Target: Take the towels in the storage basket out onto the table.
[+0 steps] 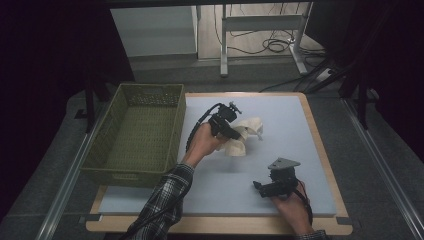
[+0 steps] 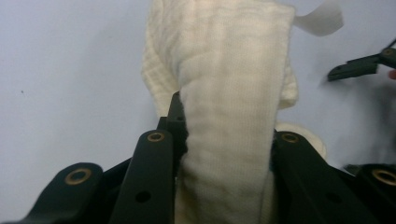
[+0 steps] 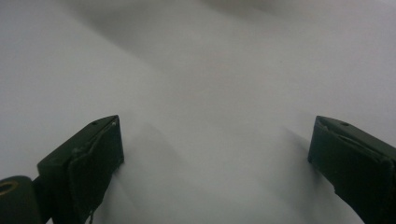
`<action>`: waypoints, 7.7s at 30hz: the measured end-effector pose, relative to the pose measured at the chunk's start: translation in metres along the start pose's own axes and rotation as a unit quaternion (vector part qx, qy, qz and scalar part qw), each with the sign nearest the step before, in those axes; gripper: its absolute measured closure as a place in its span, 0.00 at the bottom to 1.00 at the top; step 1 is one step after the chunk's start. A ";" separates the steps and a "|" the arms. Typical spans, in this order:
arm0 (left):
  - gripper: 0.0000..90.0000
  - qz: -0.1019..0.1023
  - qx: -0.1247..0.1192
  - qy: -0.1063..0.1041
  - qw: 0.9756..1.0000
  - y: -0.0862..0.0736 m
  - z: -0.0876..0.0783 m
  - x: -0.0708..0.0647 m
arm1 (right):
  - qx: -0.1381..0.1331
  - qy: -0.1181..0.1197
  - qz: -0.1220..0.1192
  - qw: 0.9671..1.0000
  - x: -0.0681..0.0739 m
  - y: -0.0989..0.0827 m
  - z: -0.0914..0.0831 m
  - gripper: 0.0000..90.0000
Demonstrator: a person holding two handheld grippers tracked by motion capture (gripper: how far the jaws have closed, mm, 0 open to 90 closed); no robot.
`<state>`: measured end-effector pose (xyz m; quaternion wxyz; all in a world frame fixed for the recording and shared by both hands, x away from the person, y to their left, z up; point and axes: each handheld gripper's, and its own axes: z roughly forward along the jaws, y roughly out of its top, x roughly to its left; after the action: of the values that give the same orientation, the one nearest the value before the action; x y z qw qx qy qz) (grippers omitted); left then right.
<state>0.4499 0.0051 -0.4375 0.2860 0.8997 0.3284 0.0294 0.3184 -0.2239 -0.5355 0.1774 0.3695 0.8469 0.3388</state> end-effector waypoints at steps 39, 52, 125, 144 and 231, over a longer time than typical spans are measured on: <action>0.25 -0.005 0.003 0.029 1.000 -0.033 -0.016 0.006 | 0.000 0.001 0.001 1.000 0.000 0.000 0.000 0.04; 0.53 -0.014 0.003 0.012 1.000 -0.055 -0.027 0.009 | -0.009 0.008 0.001 1.000 -0.001 0.000 -0.002 0.16; 0.48 -0.014 -0.017 0.025 0.999 -0.070 0.023 -0.008 | 0.000 0.044 0.044 0.998 -0.090 0.053 -0.026 0.67; 0.95 -0.003 -0.028 0.050 0.998 -0.090 0.006 -0.013 | -0.006 0.042 -0.014 0.999 -0.065 0.067 -0.036 1.00; 0.53 -0.002 -0.051 0.108 0.993 -0.036 0.071 0.033 | 0.041 -0.058 0.093 0.993 -0.130 0.030 0.005 0.77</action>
<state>0.4718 0.0123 -0.5201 0.2944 0.8749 0.3570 0.1428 0.4228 -0.3041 -0.5109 0.1786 0.4727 0.8103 0.2967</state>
